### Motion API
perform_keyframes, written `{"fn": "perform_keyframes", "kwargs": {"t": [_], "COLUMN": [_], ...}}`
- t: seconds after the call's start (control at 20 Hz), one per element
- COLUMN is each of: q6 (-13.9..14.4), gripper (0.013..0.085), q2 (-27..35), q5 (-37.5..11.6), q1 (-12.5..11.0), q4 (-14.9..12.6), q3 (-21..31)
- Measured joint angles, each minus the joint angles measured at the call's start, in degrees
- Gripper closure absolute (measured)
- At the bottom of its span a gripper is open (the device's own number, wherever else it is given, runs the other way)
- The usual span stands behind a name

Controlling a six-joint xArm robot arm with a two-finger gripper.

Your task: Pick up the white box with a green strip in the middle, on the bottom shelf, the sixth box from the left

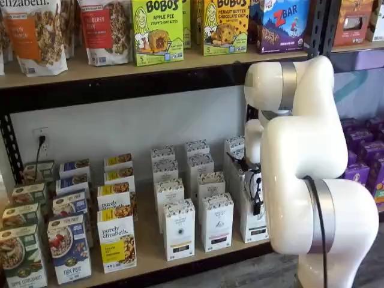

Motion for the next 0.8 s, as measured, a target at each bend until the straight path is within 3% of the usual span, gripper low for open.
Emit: {"fn": "perform_keyframes", "kwargs": {"t": [0.15,0.45,0.8], "q6": [-0.07,0.01,-0.62], "gripper": [0.0330,0.0330,0.0490], "q2": [0.12,-0.08,-0.72], "q5": [-0.44,-1.01,-0.85], "q1": [0.08,0.05,-0.04], "q4": [0.20,0.09,0.69], "q3": [0.22,0.76,1.51]}}
